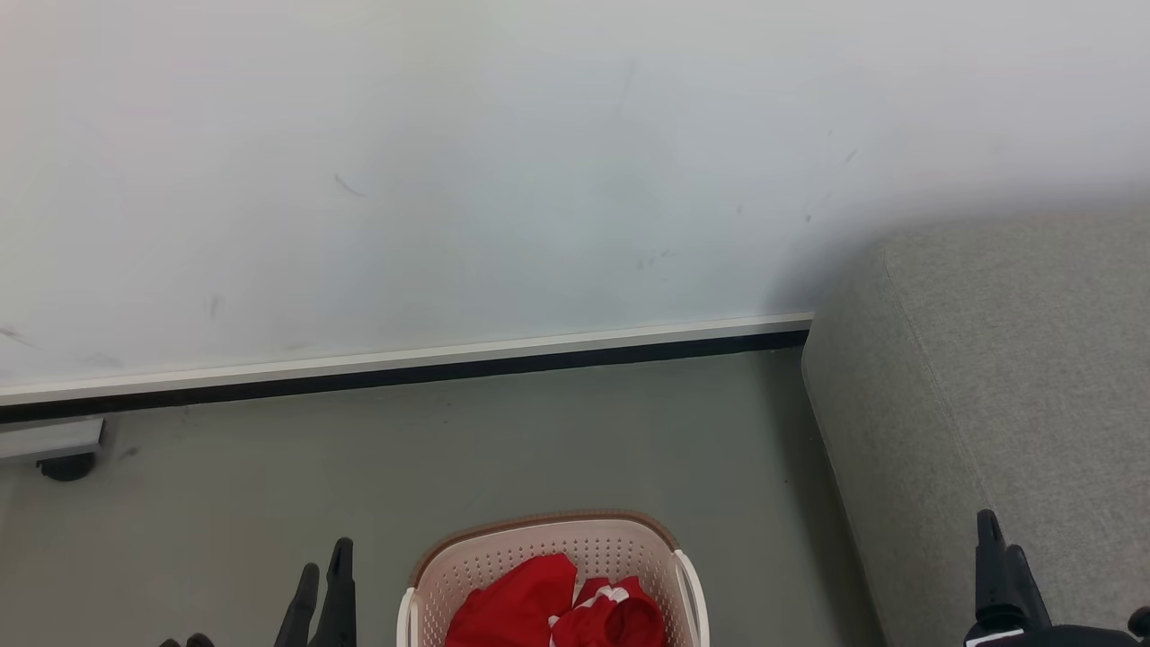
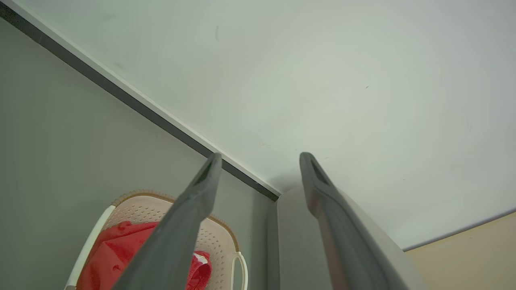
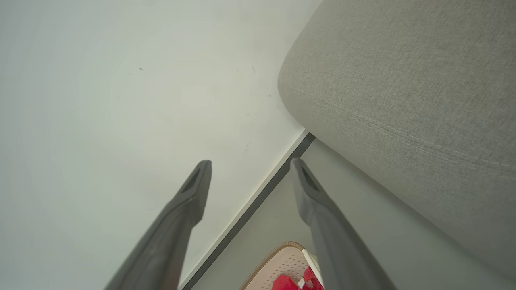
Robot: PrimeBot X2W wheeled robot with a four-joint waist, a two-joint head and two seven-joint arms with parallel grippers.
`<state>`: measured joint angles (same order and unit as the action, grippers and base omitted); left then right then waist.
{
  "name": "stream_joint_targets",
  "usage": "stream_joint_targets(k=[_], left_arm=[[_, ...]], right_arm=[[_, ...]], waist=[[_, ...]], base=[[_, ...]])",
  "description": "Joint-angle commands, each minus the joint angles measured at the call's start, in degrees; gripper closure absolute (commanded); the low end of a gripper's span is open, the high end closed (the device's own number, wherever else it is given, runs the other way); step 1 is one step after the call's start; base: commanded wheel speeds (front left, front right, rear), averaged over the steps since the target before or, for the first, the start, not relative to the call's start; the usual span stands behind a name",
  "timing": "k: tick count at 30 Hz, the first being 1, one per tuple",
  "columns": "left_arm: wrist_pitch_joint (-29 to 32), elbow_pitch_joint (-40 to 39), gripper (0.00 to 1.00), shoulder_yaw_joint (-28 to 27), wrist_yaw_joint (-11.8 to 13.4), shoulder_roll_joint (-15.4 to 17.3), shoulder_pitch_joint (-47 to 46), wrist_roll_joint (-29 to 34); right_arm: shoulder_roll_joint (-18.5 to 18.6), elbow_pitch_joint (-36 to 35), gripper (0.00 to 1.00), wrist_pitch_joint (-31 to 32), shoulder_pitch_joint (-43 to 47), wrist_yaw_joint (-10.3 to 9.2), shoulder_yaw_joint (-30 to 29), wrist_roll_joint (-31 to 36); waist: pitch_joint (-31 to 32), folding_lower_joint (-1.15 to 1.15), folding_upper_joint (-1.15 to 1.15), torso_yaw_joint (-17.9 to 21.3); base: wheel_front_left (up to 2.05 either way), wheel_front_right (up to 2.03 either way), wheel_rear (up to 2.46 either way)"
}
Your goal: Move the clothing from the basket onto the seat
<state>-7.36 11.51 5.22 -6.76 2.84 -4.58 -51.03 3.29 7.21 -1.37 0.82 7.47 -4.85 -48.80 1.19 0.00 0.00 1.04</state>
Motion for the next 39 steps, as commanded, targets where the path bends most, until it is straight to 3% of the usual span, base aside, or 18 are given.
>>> stream_joint_targets(k=[1, 39], left_arm=[[-0.5, -1.4, 0.0, -0.4, 0.2, 0.0, 0.0, 2.3], [-4.7, -6.9, 0.0, -1.4, 2.2, 0.0, 4.3, 28.3]], right_arm=[[0.8, -0.9, 0.0, -0.7, 0.0, 0.02, 0.8, 2.1], [1.7, -2.3, 0.0, -8.1, 0.6, 0.03, 11.4, 24.8]], waist=[[0.0, 0.0, 0.0, 0.0], [1.4, 0.0, 0.0, 0.1]], base=[[0.0, 0.0, 0.0], [0.0, 0.0, 0.0]])
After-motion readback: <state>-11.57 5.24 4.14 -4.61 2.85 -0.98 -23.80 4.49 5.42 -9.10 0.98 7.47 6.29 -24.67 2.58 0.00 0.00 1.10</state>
